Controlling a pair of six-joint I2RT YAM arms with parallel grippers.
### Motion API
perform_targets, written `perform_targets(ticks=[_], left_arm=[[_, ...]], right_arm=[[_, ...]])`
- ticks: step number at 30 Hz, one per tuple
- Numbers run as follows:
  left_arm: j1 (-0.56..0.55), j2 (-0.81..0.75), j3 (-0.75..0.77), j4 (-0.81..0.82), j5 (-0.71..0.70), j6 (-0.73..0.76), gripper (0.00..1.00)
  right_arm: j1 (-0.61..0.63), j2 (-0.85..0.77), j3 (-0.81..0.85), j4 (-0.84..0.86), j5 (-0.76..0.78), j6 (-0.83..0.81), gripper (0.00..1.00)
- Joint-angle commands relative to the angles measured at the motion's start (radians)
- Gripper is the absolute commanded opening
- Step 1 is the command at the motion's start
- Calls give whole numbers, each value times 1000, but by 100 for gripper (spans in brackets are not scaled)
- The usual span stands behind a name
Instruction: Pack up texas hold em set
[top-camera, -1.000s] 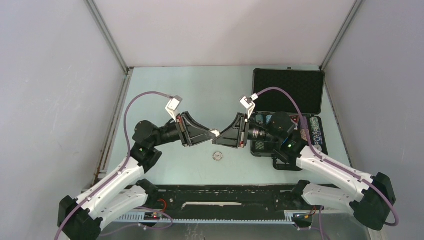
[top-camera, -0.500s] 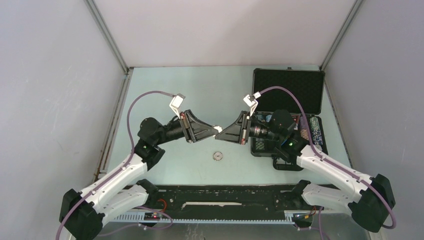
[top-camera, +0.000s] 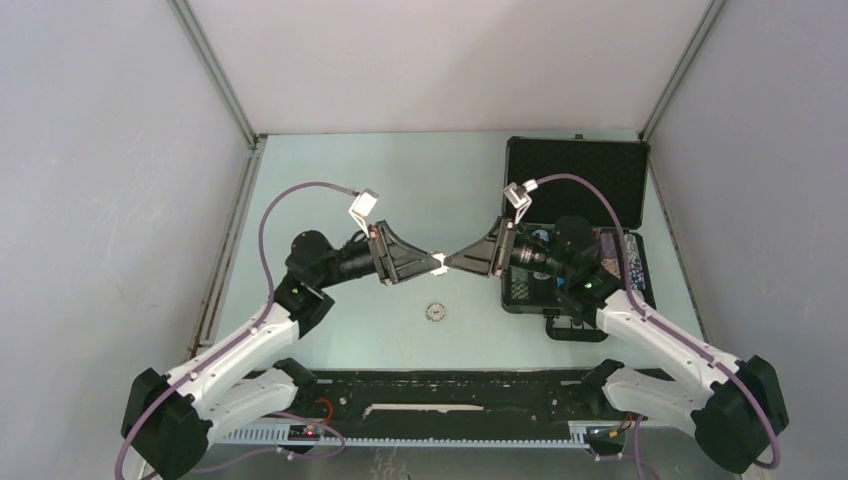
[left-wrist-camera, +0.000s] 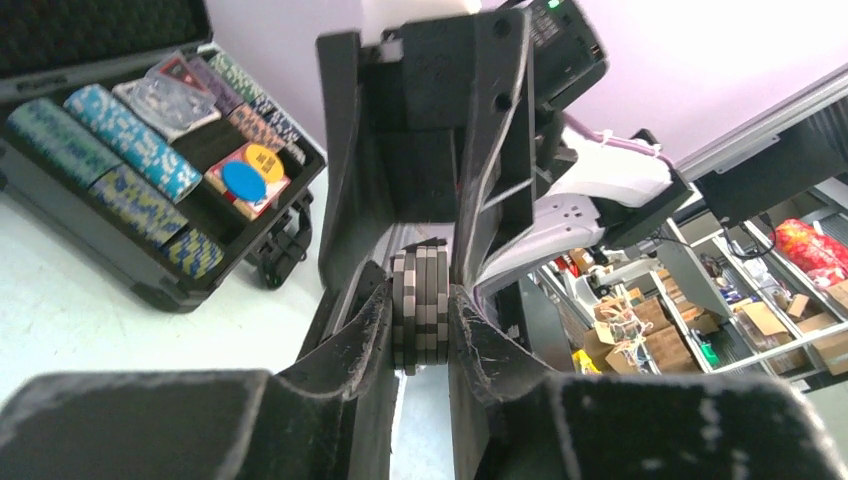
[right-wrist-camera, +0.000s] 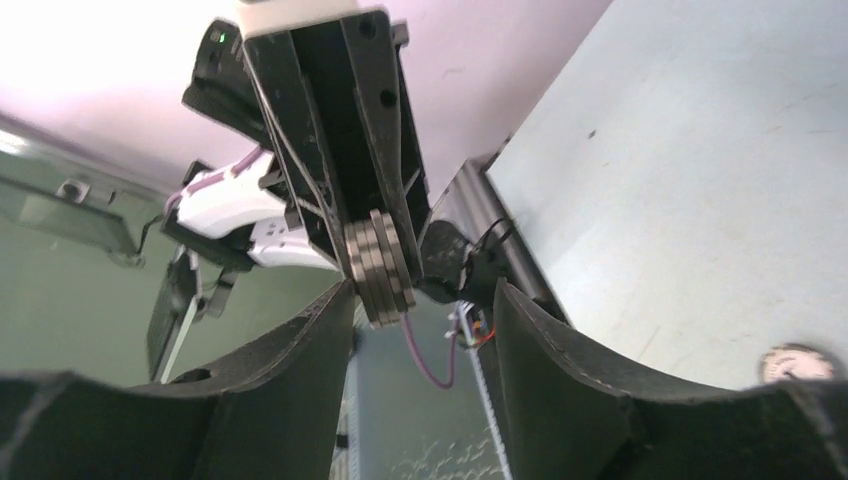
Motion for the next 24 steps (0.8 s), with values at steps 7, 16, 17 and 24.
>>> perform_targets(ticks=[7, 16, 17, 24], left_arm=[[-83, 123, 233, -456, -168, 422, 0], [-294, 551, 573, -589, -369, 742, 0], [-308, 627, 625, -603, -372, 765, 0], [-412, 936, 926, -679, -398, 888, 0]], right_arm=[[-290, -275, 144, -860, 336, -451, 69], [-497, -375, 310, -1150, 619, -584, 80], [-510, -392, 319, -1155, 637, -590, 86], [-588, -371, 405, -1228, 676, -622, 98]])
